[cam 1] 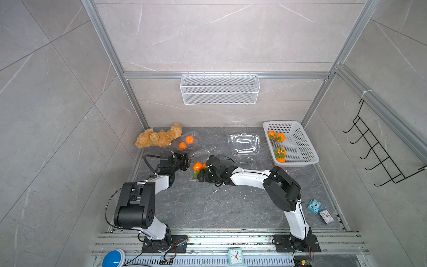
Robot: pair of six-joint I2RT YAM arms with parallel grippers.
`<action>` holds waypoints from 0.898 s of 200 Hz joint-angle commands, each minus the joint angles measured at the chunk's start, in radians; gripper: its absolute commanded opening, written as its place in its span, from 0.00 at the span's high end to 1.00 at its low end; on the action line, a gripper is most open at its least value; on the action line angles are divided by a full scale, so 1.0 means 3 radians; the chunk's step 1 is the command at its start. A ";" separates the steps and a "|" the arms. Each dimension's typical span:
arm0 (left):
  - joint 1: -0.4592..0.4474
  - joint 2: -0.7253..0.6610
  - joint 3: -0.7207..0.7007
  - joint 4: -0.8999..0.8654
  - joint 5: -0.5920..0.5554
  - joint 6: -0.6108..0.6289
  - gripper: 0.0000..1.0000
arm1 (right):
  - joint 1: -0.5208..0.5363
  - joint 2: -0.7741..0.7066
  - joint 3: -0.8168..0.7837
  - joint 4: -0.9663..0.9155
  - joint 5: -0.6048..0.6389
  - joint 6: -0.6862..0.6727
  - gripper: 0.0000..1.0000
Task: Take oranges out of containers
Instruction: Open the packing box at the center of the board.
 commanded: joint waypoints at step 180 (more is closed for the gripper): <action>0.0240 -0.0326 0.1162 -0.2152 -0.0030 0.1579 0.01 | 0.0015 -0.0391 0.0393 -0.0921 0.0067 -0.0495 0.20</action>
